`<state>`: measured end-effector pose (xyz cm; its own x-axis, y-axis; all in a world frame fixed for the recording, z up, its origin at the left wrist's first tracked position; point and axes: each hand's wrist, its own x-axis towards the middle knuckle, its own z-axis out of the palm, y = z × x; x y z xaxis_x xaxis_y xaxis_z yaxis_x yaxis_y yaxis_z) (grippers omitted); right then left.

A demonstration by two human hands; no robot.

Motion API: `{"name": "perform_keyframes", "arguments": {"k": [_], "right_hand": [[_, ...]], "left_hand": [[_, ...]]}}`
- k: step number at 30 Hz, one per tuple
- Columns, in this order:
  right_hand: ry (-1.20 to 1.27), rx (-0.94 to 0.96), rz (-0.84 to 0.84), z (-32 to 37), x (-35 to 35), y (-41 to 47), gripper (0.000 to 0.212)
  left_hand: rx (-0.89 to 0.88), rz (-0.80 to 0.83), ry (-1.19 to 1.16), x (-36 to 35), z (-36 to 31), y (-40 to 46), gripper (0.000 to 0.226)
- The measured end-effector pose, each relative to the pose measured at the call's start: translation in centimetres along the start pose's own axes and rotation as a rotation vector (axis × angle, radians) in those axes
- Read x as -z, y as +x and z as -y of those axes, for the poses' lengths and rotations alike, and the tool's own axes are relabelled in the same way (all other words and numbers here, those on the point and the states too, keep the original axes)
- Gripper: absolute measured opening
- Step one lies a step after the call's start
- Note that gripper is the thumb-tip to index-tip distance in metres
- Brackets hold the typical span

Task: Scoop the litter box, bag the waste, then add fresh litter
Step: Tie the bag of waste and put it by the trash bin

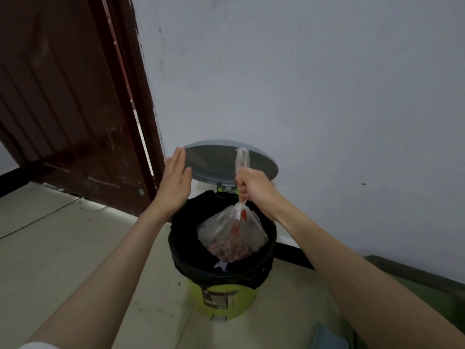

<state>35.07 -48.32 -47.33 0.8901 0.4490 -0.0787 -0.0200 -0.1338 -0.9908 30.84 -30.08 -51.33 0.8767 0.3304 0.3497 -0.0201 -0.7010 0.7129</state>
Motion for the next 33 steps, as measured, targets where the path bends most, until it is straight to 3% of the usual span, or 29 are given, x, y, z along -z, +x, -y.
{"name": "perform_keyframes", "arguments": {"k": [8, 12, 20, 23, 26, 28, 30, 33], "right_hand": [[-0.061, -0.222, 0.191, -4.6, -2.5, 1.6, 0.037], [-0.135, -0.322, 0.254, -6.5, -1.3, 1.0, 0.024], [-0.268, -0.239, 0.177, -8.2, 1.0, -2.3, 0.027], [-0.264, -0.085, 0.033, -8.4, 2.3, -3.6, 0.025], [-0.452, 0.31, -0.315, -8.6, 3.8, -5.0, 0.011], [-0.615, 0.539, -0.444, -9.1, 4.2, -5.5, 0.023], [-0.805, 0.643, -0.395, -10.3, 4.0, -5.5, 0.042], [-0.972, 0.685, -0.277, -13.8, 2.8, -6.1, 0.05]], "left_hand": [[-0.03, 0.01, 0.025, -0.3, 0.6, -0.3, 0.052], [-0.071, -0.018, 0.025, -0.8, 0.8, -0.8, 0.053], [-0.107, -0.077, 0.12, -0.7, 0.5, -2.8, 0.051], [-0.116, -0.084, 0.133, -1.3, 0.9, -4.5, 0.051], [-0.102, -0.097, 0.097, -2.5, 1.9, -6.9, 0.055], [-0.089, -0.081, 0.073, -3.6, 2.9, -9.1, 0.063], [-0.064, -0.071, 0.064, -4.7, 3.9, -11.5, 0.065], [-0.012, -0.056, 0.069, -5.9, 5.4, -14.6, 0.066]]}}
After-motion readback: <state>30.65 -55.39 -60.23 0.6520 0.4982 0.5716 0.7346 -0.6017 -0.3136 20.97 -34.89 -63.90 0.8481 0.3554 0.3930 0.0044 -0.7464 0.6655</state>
